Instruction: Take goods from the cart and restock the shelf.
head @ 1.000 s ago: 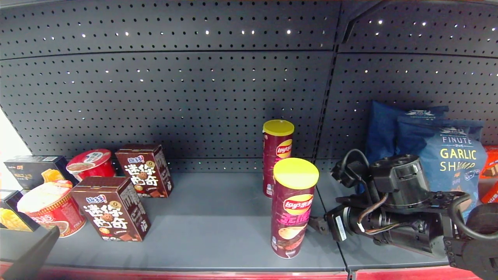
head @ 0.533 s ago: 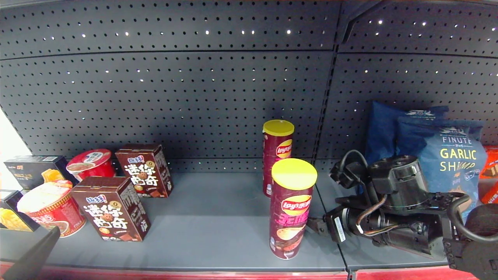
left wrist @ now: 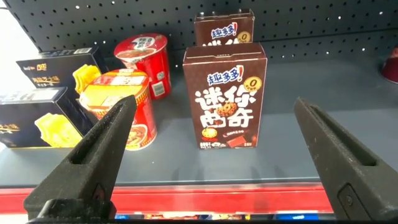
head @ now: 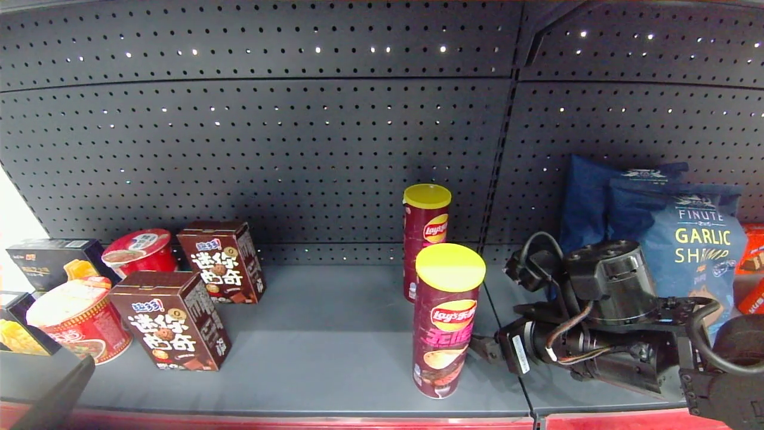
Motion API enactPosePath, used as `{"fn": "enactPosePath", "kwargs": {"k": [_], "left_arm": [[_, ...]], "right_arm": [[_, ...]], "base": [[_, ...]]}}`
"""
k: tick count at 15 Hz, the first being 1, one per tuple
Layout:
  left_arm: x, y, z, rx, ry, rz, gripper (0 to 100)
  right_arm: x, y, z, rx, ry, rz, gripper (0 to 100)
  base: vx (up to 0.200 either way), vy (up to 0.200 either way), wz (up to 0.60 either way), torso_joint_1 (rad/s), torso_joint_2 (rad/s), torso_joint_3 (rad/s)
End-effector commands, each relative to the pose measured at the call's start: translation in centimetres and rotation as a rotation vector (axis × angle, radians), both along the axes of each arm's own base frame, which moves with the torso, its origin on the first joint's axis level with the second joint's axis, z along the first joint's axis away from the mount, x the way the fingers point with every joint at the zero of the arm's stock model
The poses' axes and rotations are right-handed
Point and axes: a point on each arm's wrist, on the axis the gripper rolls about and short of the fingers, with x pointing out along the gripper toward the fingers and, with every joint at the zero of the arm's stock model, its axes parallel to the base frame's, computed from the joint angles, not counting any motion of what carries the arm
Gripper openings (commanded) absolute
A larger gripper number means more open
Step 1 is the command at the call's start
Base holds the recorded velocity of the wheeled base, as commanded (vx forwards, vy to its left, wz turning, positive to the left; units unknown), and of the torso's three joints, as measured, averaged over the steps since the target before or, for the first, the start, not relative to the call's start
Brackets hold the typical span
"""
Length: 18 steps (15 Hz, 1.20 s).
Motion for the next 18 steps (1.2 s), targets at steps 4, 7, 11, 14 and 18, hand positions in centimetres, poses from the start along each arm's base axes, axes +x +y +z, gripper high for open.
{"fn": "enactPosePath", "kwargs": {"k": [4,7,11,14,18], "left_arm": [[-0.2,0.0,-0.2,-0.01,-0.006,-0.001,100],[-1.3,-0.1,-1.5,-0.014,-0.017,-0.002,100],[-3.0,-0.3,-3.9,-0.023,0.017,-0.025,100],[-4.4,-0.4,-4.9,-0.051,0.017,-0.053,100],[-7.1,-0.5,-7.5,-0.067,0.004,-0.065,100]], "right_arm": [[-0.7,-1.5,-0.2,-0.016,-0.001,-0.05,100],[-2.3,-2.9,1.5,0.009,-0.059,-0.084,100],[-2.4,-3.1,1.5,-0.015,-0.079,-0.132,100],[-2.3,-2.9,1.8,-0.011,-0.091,-0.138,100],[-2.4,-3.3,2.7,0.012,-0.131,-0.166,100]], "base": [[0.0,0.0,0.0,0.0,0.0,0.0],[0.0,0.0,0.0,0.0,0.0,0.0],[0.0,0.0,0.0,0.0,0.0,0.0],[0.0,0.0,0.0,0.0,0.0,0.0],[0.0,0.0,0.0,0.0,0.0,0.0]]}}
